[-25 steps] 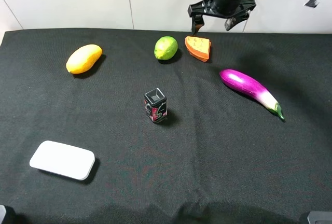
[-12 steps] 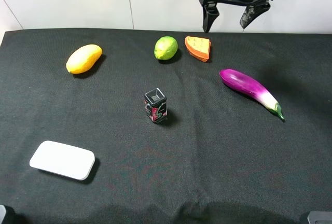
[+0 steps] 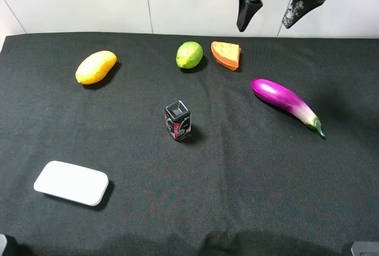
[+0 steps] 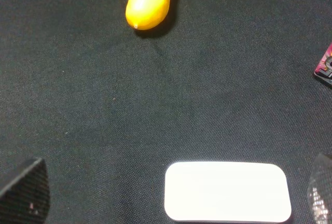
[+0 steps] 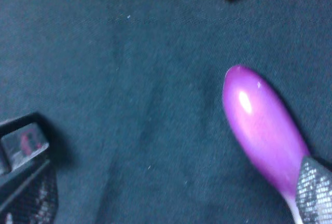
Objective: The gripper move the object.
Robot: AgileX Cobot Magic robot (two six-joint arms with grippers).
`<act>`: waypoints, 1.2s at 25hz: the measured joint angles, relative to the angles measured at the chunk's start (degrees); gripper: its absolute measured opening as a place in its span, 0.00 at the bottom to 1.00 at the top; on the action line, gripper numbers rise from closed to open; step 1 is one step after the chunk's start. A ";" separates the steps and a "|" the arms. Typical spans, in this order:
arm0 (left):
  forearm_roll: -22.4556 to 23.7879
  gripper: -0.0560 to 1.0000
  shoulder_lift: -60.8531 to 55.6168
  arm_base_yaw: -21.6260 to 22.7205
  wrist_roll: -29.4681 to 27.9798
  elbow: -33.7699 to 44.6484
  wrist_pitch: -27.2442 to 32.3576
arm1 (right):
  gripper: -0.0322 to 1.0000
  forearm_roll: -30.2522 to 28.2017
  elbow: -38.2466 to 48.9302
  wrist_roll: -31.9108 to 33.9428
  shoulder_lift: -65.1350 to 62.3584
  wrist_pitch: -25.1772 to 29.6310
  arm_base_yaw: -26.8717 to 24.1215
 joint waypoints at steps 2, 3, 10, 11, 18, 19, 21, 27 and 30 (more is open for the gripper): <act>0.00 1.00 0.00 0.00 0.00 0.00 0.00 | 0.70 1.02 1.93 -0.69 -2.32 0.05 0.00; 0.00 1.00 0.00 0.00 0.00 0.00 0.00 | 0.70 1.56 3.12 -0.93 -3.62 0.05 0.00; 0.00 1.00 0.00 0.00 0.00 0.00 0.00 | 0.70 2.36 12.09 -2.04 -13.54 0.02 0.00; 0.00 1.00 0.00 0.00 0.00 0.00 0.00 | 0.70 2.42 13.41 -2.16 -14.85 0.02 0.00; 0.00 1.00 0.00 0.00 0.00 0.00 0.00 | 0.70 3.60 24.23 -2.16 -25.62 0.03 0.00; 0.00 1.00 0.00 0.00 0.00 0.00 0.00 | 0.70 3.60 25.64 -2.16 -27.08 0.03 0.00; 0.00 1.00 0.00 0.00 0.00 0.00 0.00 | 0.70 3.35 28.20 -2.16 -30.89 0.08 0.00; 0.00 1.00 0.00 0.00 0.00 0.00 0.00 | 0.70 2.58 32.57 -2.16 -41.50 0.14 0.00; 0.00 1.00 0.00 0.00 0.00 0.00 0.00 | 0.70 2.55 33.22 -2.16 -46.69 0.21 0.00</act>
